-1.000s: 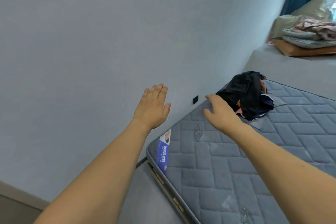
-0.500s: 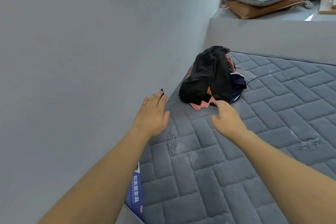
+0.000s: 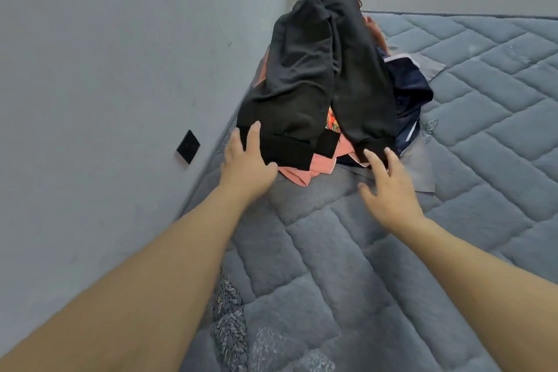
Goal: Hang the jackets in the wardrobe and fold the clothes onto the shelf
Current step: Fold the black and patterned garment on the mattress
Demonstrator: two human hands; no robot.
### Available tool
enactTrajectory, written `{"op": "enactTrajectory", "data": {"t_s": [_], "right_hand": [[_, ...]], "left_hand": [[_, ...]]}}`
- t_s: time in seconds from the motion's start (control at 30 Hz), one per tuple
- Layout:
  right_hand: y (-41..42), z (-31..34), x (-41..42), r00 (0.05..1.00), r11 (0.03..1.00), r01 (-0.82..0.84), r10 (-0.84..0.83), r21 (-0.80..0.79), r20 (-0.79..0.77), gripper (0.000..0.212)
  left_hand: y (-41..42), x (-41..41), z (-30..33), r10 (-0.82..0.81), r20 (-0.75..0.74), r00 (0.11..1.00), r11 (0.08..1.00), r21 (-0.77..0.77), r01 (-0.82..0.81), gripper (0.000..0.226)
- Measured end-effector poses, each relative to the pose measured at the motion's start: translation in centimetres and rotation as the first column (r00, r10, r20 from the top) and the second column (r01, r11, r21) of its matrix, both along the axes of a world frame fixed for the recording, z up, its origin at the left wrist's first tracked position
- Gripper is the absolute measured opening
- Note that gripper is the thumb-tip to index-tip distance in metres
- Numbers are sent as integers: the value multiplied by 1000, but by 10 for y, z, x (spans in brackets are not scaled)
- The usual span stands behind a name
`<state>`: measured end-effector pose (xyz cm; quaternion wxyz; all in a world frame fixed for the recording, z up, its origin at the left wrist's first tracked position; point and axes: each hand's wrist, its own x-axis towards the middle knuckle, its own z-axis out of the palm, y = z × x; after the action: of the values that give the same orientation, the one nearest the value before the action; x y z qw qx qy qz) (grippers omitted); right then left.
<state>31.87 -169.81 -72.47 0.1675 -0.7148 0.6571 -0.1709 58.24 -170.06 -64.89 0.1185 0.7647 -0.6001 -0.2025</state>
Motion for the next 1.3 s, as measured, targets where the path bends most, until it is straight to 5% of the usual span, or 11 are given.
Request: {"op": "enactTrajectory", "data": {"t_s": [0.13, 0.27, 0.4, 0.47, 0.7, 1.3], "right_hand": [[-54, -57, -18, 979, 998, -38, 28, -42, -204, 56], [-62, -101, -22, 985, 964, -26, -21, -264, -173, 54], [-68, -104, -27, 987, 944, -9, -44, -329, -154, 48], [-65, -103, -26, 986, 946, -8, -46, -324, -159, 45], [-63, -108, -29, 992, 940, 17, -59, -340, -115, 33], [-40, -79, -32, 994, 924, -53, 85, -378, 69, 13]], "left_hand": [[-90, -1, -23, 205, -14, 979, 973, -106, -206, 94], [-97, -35, -73, 136, 142, 980, 912, -405, -68, 56], [-55, -72, -94, 74, -272, 959, 864, -462, -197, 47], [-34, -82, -102, 73, -352, 933, 883, -412, -224, 48], [-8, -89, -146, 20, 57, 998, 943, -333, 0, 57], [-11, -90, -166, 23, 164, 986, 916, -399, 45, 59]]}}
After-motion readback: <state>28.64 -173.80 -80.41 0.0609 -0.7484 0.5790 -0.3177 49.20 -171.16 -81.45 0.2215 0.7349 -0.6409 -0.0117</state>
